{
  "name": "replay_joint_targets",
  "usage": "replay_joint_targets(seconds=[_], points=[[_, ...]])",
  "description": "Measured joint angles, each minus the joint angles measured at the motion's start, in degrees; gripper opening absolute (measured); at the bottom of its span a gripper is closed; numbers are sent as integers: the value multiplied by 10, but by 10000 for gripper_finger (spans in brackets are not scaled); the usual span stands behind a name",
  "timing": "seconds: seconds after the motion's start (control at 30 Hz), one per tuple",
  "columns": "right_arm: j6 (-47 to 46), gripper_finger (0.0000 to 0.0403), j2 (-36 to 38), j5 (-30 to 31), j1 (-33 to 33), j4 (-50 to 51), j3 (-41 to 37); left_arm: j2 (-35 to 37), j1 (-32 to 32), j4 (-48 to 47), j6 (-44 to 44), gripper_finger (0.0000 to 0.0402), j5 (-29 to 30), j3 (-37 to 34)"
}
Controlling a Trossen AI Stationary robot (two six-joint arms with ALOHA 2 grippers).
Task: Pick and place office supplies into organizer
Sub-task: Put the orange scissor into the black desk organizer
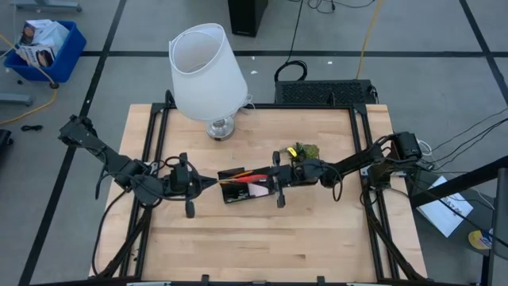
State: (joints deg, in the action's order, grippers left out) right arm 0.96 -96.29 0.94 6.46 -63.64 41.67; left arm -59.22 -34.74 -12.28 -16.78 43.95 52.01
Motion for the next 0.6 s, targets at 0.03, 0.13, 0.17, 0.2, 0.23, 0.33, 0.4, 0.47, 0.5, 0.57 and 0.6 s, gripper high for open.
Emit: replay_joint_targets(seconds=[0.03, 0.13, 0.17, 0.2, 0.23, 0.33, 0.4, 0.47, 0.5, 0.57, 0.6], points=[[-2, 24, 0, 0, 0, 0, 0, 0, 0, 0, -2, 6, 0, 0], [-14, 24, 0, 1, 0, 0, 0, 0, 0, 0, -11, 25, 1, 0], [-15, 24, 0, 1, 0, 1, 0, 0, 0, 0, -18, 34, 1, 0], [-15, 24, 0, 2, 0, 2, 0, 0, 0, 0, -24, 44, 2, 0], [-16, 24, 0, 3, 0, 5, 0, 0, 0, 0, -25, 54, 7, 0], [-29, 24, 0, 7, 0, 25, 0, 17, -2, -12, -18, 87, 20, 0], [-43, 24, 0, 12, 0, 43, 0, 40, -6, -31, -19, 111, 21, 0], [-57, 24, 0, 29, 1, 63, 0, 68, -11, -63, -31, 137, 19, 0], [-63, 24, 2, 39, 3, 77, 0, 82, -14, -81, -37, 150, 15, 0], [-65, 24, 15, 71, 7, 122, 0, 110, -21, -123, -55, 172, 8, 0], [-66, 24, 25, 85, 9, 142, 0, 121, -25, -142, -68, 182, 5, 0]])
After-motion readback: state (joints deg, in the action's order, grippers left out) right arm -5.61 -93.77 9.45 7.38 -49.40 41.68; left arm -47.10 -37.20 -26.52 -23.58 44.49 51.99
